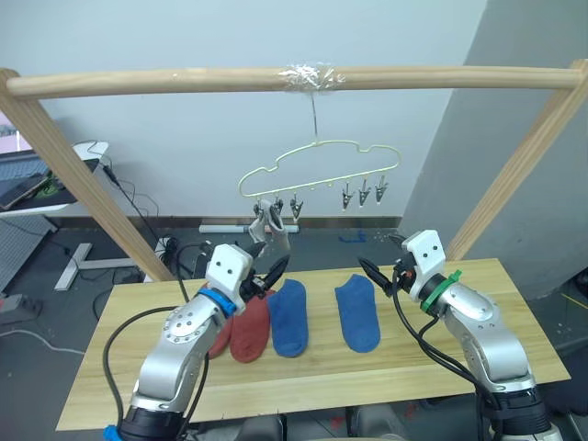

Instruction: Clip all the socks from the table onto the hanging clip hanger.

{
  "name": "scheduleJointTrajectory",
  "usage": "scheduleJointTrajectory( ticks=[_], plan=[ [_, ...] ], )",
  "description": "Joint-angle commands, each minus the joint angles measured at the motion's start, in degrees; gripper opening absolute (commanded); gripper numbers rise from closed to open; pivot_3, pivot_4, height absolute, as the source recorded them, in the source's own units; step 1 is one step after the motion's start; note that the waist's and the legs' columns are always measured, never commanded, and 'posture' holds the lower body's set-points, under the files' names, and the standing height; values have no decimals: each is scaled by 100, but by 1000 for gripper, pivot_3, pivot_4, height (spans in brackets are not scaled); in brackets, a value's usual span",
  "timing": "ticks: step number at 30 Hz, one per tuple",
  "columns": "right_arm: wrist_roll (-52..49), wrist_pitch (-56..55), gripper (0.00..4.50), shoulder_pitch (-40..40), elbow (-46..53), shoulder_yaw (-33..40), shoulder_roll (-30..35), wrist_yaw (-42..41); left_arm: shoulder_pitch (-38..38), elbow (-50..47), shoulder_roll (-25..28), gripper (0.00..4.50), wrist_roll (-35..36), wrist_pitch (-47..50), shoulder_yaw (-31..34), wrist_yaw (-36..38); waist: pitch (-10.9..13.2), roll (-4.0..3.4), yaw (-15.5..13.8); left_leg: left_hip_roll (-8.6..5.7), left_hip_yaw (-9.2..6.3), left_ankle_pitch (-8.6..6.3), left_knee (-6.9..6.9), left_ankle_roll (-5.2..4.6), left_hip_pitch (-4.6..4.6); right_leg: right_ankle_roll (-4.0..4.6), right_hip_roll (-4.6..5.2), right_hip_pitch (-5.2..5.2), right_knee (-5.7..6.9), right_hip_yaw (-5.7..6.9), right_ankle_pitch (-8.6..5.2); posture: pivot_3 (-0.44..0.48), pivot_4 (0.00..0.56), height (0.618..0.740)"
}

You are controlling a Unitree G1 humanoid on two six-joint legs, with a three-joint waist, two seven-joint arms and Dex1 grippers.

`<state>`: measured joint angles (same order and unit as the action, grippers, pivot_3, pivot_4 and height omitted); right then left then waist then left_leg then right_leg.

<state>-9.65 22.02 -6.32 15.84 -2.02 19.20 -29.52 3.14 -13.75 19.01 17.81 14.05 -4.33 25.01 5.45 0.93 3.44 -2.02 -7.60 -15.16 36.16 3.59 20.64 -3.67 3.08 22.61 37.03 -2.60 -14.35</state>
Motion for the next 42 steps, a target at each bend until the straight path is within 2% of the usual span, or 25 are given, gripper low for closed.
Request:
scheduleJointTrajectory(
  ticks=[1, 6, 10, 17, 23, 25, 30, 35, 42],
  plan=[
    [-261, -85, 4500, -194, 129, 56, -76, -84, 210, 16, -135, 3055, -78, -276, 79, 5, -18, -1, 37, 1, 0, 0, 0, 0, -11, 0, -1, -12, 0, 0, 0, -99, 0, 740],
    [-208, -92, 4500, -131, 212, -149, -139, -41, 290, 204, -370, 3055, -253, -513, 123, -172, -106, -13, 50, 2, -2, 0, 0, -2, -65, -29, -2, -63, -1, 1, -17, -116, 0, 740],
    [-99, 62, 4500, -88, 419, -347, -188, 113, 426, 378, -507, 3055, -370, -562, 112, -288, -135, -15, 84, 1, -5, 1, 2, -3, -70, -31, -2, -70, 0, 0, -17, -112, 3, 740],
    [-213, 472, 4500, -114, 887, -337, -250, 273, 794, 655, -789, 3055, -529, -543, 137, -570, -117, -9, 87, -1, -14, 2, 4, -5, -78, -35, -3, -85, -4, 2, -16, -98, 73, 740],
    [-367, 986, 4500, 39, 1464, -245, -165, 361, 1101, 830, -932, 3055, -709, -493, 56, -687, 69, -8, 78, -1, -19, 1, 2, -6, -78, -38, -4, -87, -2, 4, -19, -96, 151, 740],
    [-453, 1172, 4500, 44, 1638, -224, -114, 378, 1209, 899, -967, 3055, -738, -466, 84, -728, 214, -4, 71, -1, -18, 1, 3, -6, -79, -38, -3, -89, -1, 5, -19, -102, 183, 740],
    [-688, 1423, 4500, 6, 1931, -149, -50, 374, 1403, 1153, -1063, 3055, -763, -575, 78, -693, 419, -7, 79, -1, -18, 4, 0, -10, -49, -39, -3, -57, -3, 4, -18, -115, 222, 740],
    [-899, 1484, 4500, -109, 2064, -86, -49, 343, 1645, 1448, -1156, 3055, -834, -695, 90, -713, 556, 5, 86, -3, -23, 0, 1, -16, -2, -13, 1, -21, -5, 9, -3, -130, 233, 740],
    [-969, 1525, 4500, -247, 2108, -82, -49, 457, 1932, 1854, -1344, 3055, -908, -829, 145, -839, 656, 20, 130, -6, -22, -1, 2, -18, 18, -16, 4, -2, -7, 11, -5, -152, 240, 740]
  ],
)
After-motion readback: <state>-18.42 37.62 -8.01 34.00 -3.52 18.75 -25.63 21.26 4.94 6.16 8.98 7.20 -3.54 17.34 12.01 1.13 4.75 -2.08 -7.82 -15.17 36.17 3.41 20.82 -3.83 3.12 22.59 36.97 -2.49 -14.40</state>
